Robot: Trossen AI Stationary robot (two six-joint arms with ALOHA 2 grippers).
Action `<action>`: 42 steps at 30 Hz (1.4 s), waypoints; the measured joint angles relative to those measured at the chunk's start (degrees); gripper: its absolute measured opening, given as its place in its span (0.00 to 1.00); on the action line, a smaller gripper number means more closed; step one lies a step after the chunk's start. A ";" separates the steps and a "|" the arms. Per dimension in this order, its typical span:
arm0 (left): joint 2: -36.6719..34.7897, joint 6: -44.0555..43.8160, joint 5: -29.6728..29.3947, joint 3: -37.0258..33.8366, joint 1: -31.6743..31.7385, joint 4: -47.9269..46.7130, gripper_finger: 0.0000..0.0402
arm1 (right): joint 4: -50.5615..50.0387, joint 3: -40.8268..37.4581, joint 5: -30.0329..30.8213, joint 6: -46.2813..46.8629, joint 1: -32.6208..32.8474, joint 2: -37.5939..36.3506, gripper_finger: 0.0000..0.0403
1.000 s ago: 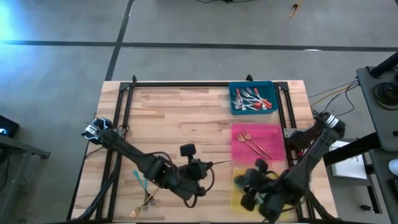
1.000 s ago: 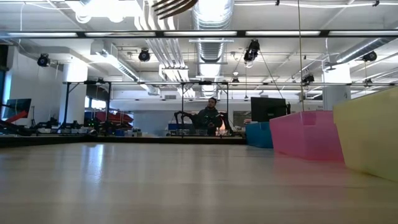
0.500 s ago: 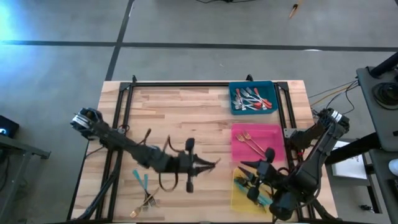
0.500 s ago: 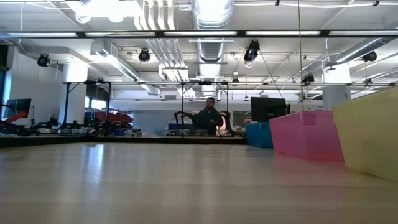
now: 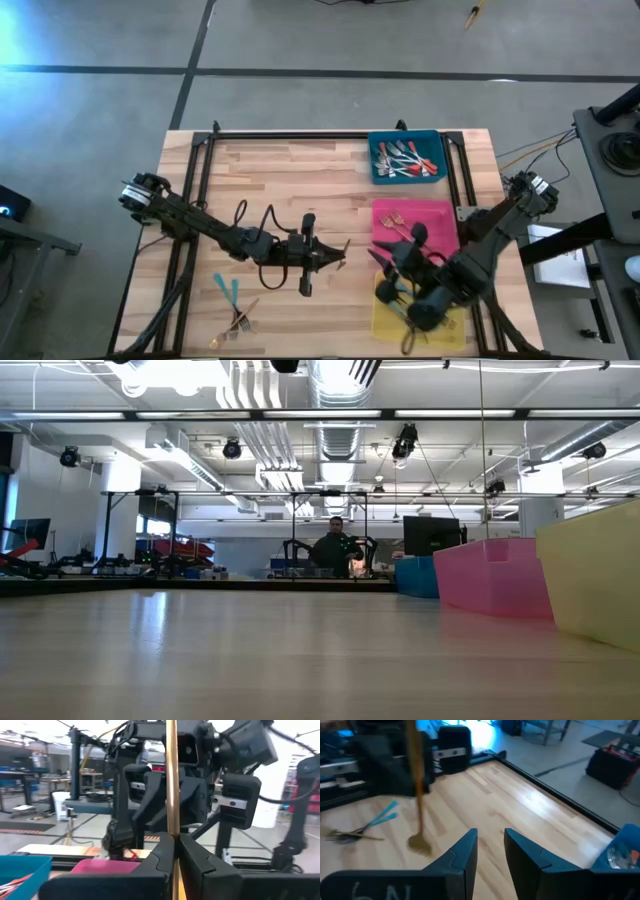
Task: Sort silverware by color (type)
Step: Put the gold fork into the pink bin
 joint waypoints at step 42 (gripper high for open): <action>-4.86 -0.18 -8.32 -20.73 -0.04 23.80 0.00 | 43.18 -1.59 -30.02 -41.41 -23.92 2.64 0.51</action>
